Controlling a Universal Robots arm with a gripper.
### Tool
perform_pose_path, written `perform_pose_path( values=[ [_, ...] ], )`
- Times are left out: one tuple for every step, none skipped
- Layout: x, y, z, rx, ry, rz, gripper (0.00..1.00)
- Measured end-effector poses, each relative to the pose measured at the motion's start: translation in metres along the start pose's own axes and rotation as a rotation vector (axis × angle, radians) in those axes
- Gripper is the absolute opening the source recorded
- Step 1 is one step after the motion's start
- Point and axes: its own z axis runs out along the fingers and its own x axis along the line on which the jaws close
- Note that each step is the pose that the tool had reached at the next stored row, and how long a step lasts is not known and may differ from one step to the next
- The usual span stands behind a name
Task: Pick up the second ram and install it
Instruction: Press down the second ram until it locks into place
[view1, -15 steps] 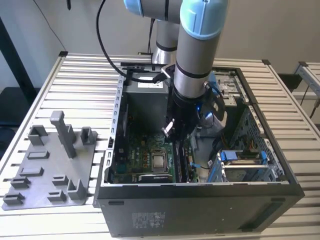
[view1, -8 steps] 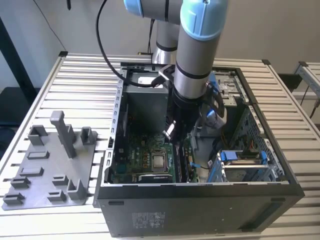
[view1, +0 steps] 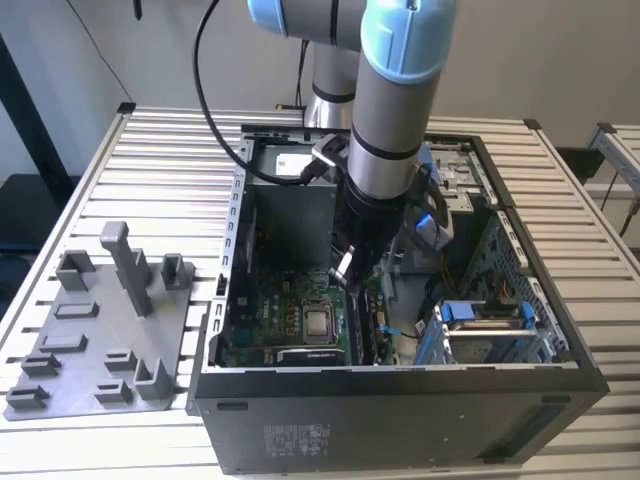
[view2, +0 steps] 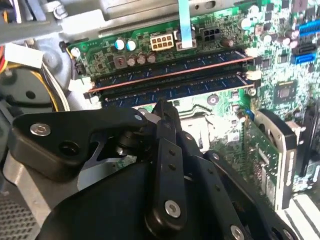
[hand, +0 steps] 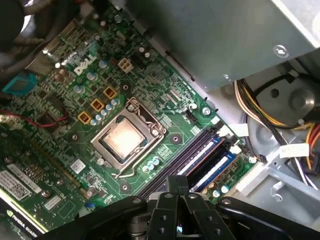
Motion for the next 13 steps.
perform_pose_path(
  values=[
    [0.0000,0.0000,0.0002,-0.0006,0.0002,-0.018,0.11],
    [0.0000,0.0000,0.0003,-0.0010,0.0006,-0.036,0.11],
    [0.0000,0.0000,0.0007,-0.0016,0.0008,-0.054,0.11],
    [0.0000,0.0000,0.0010,-0.0021,0.0012,-0.072,0.11],
    [0.0000,0.0000,0.0013,-0.0025,0.0015,-0.090,0.11],
    [0.0000,0.0000,0.0016,-0.0030,0.0020,-0.108,0.11],
    [0.0000,0.0000,0.0020,-0.0035,0.0023,-0.126,0.11],
    [0.0001,0.0000,0.0021,-0.0040,0.0028,-0.145,0.11],
    [0.0001,0.0000,0.0023,-0.0044,0.0033,-0.163,0.11],
    [0.0001,0.0000,0.0024,-0.0049,0.0037,-0.181,0.11],
    [0.0001,0.0000,0.0026,-0.0055,0.0038,-0.199,0.11],
    [0.0000,0.0000,0.0026,-0.0060,0.0041,-0.217,0.11],
    [0.0000,0.0000,0.0026,-0.0065,0.0045,-0.236,0.11]
  ],
)
